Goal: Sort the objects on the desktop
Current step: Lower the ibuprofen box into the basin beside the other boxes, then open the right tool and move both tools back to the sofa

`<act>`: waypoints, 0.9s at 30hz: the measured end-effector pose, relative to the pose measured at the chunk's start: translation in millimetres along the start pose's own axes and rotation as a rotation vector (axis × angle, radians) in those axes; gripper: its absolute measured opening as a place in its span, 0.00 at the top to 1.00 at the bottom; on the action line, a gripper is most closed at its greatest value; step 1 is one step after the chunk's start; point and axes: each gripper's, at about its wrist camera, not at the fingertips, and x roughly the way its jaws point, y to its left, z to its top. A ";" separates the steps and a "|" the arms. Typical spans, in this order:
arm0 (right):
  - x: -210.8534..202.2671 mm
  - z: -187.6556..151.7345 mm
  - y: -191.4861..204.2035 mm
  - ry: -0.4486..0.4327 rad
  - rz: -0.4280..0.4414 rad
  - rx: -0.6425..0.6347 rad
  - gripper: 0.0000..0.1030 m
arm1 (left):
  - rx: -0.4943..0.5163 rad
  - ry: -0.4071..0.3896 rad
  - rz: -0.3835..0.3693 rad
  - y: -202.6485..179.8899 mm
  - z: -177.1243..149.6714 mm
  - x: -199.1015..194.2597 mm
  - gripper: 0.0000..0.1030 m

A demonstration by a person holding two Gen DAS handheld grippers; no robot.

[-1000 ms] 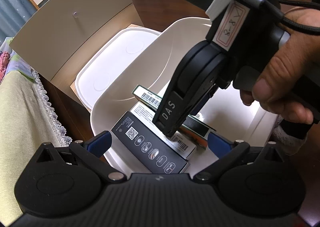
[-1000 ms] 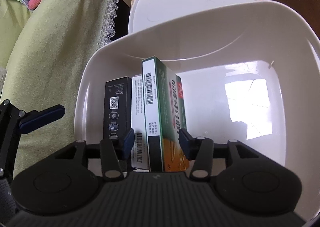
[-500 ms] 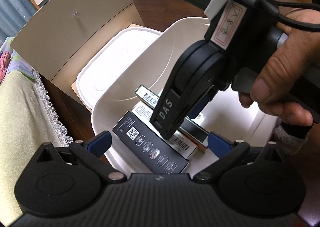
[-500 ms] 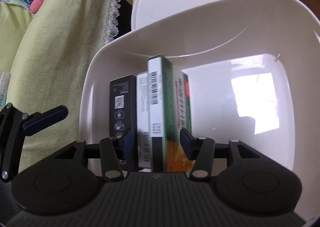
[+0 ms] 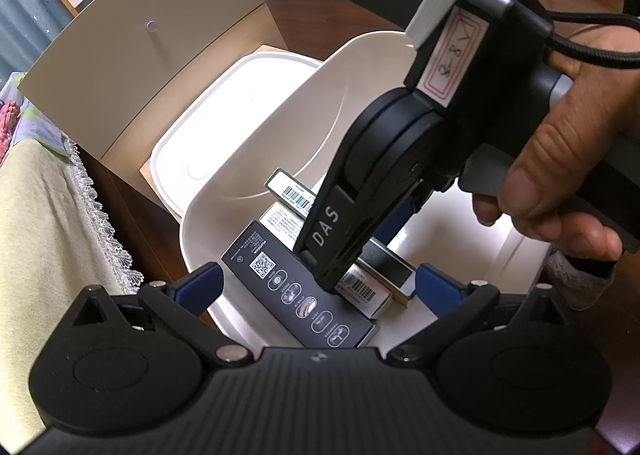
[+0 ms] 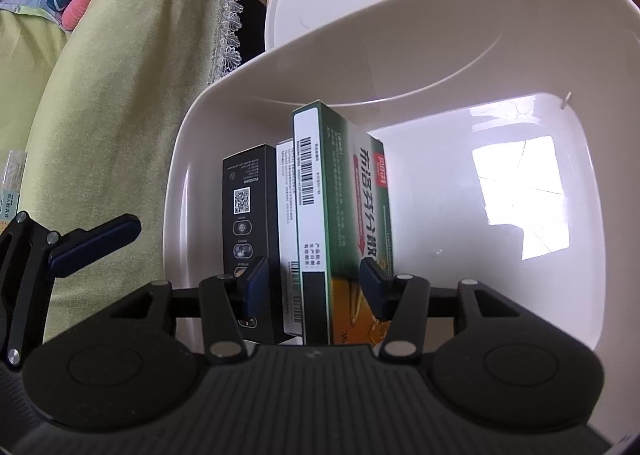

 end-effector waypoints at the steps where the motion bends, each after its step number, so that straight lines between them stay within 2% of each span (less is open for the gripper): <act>1: -0.4 0.1 -0.2 0.001 0.000 -0.001 0.54 | 0.000 0.000 0.000 -0.1 -0.1 -0.4 0.00; 12: -4.2 1.5 -1.9 0.006 0.002 -0.014 0.53 | 0.001 0.003 0.003 -3.1 -1.2 -6.7 0.00; 27: -23.7 1.2 6.7 -0.077 -0.087 -0.084 0.52 | -0.015 -0.007 0.010 -3.8 0.9 -11.0 0.00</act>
